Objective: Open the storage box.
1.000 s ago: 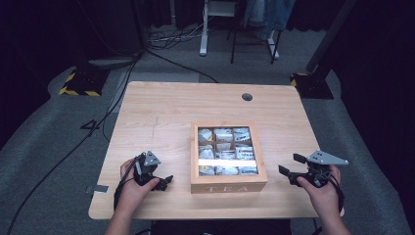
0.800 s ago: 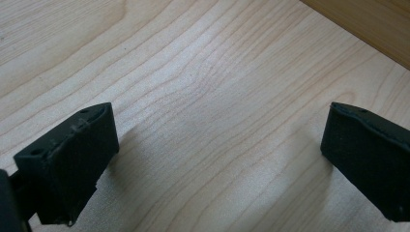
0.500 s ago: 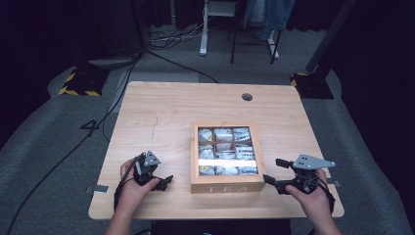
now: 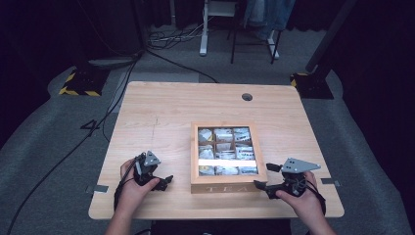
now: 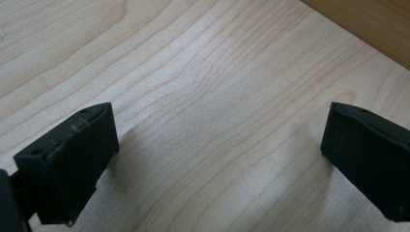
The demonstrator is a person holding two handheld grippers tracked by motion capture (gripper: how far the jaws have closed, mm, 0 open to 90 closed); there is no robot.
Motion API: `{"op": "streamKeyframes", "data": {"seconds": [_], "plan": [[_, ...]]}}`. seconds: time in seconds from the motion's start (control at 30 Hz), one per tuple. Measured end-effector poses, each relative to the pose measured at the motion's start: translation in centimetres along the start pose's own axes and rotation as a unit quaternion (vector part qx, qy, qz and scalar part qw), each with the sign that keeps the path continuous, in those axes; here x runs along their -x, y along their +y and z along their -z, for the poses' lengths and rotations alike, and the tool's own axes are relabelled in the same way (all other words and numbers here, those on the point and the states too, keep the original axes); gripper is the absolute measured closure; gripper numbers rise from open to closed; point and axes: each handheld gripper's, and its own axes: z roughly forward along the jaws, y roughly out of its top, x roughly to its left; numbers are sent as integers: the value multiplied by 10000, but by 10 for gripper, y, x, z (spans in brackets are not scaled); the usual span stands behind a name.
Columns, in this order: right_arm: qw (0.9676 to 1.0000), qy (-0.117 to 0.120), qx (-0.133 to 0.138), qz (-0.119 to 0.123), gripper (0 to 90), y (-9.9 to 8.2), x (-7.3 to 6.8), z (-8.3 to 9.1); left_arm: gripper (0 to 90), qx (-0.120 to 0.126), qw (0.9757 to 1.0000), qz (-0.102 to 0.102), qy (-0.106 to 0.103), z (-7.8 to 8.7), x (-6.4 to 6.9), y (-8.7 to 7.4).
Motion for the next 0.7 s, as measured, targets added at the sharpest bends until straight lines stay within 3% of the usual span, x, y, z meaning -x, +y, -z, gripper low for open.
{"op": "streamKeyframes", "data": {"seconds": [0.17, 0.5, 0.7], "plan": [[9998, 29, -138, 114, 166, -2, -3, -6, 4, 0, 10000, -1, 1, 0, 0, 0], [9984, -226, -320, 418, 175, -5, -8, -13, 4, -2, 10000, -1, 2, 0, 0, 0], [9984, -233, -315, 396, 204, -5, -9, -11, 4, 0, 10000, 0, 1, 0, 0, 0]]}}
